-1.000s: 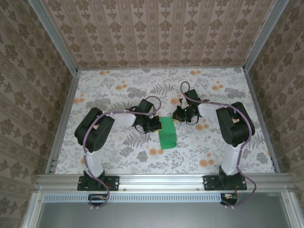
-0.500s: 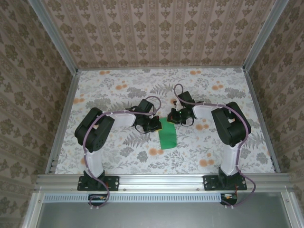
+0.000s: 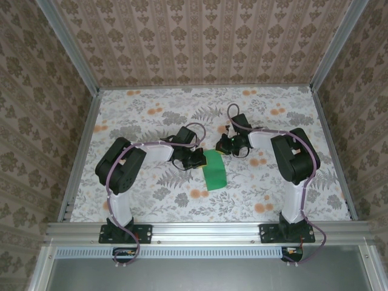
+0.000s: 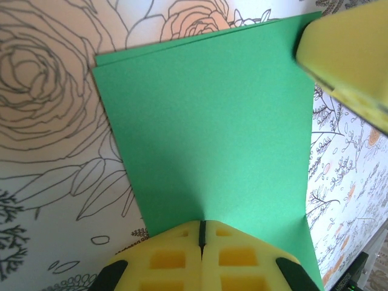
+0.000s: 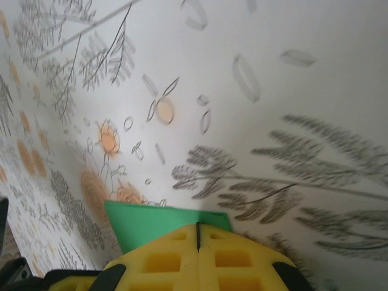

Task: Fold a paper plane with a square sheet of paper (pick it up from the middle)
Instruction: Fold the square sheet of paper in half at the center of the table.

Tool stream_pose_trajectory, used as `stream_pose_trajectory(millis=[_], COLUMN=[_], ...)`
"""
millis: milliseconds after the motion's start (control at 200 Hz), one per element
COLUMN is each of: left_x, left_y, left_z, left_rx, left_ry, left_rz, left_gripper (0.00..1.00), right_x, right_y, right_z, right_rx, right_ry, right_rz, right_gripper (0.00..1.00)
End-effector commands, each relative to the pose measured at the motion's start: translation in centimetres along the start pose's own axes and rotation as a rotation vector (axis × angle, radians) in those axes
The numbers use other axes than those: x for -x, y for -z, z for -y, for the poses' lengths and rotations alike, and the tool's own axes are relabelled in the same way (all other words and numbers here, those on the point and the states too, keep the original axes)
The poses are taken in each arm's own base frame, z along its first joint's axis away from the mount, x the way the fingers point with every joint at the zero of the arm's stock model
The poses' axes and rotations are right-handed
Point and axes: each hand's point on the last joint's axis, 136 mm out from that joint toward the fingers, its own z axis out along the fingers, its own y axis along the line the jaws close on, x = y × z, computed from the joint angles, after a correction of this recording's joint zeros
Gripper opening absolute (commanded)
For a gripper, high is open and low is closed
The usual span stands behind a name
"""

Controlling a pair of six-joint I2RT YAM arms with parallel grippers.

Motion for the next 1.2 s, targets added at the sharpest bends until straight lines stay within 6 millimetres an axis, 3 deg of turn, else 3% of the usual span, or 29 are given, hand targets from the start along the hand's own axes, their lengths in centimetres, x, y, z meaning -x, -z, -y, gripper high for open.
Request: stream_pose_trajectory(millis=[0, 120, 200, 310, 435, 560, 785, 1195], left_x=[-9.0, -8.9, -8.8, -8.8, -8.8, -8.7, -8.7, -8.9], left_y=[-1.3, -1.3, -1.3, -1.3, -1.3, -1.4, -1.5, -1.6], left_z=[-12.0, -11.8, -11.7, -11.8, -11.7, -11.7, -11.6, -11.7], left_rx=[0.41, 0.408, 0.407, 0.411, 0.411, 0.413, 0.414, 0.418], left_ry=[0.166, 0.163, 0.16, 0.159, 0.158, 0.158, 0.152, 0.154], left_rz=[-0.256, -0.254, -0.252, -0.252, -0.248, -0.245, -0.244, -0.247], left_gripper=[0.0, 0.0, 0.0, 0.0, 0.0, 0.0, 0.0, 0.0], right_x=[3.4, 3.2, 1.7, -2.3, -7.4, -10.6, -12.8, -14.9], right_y=[1.4, 2.9, 4.1, 4.8, 4.4, 4.7, 5.0, 4.1], right_z=[1.0, -0.4, -1.5, -2.5, -1.8, -1.1, 0.9, 4.0], right_rx=[-0.066, -0.032, 0.01, 0.054, 0.047, 0.054, 0.02, -0.054], right_ry=[-0.032, 0.002, 0.031, 0.072, 0.08, 0.075, 0.065, 0.034], right_rz=[0.129, 0.138, 0.112, -0.006, -0.134, -0.188, -0.234, -0.294], right_gripper=[0.03, 0.04, 0.04, 0.05, 0.05, 0.05, 0.05, 0.05])
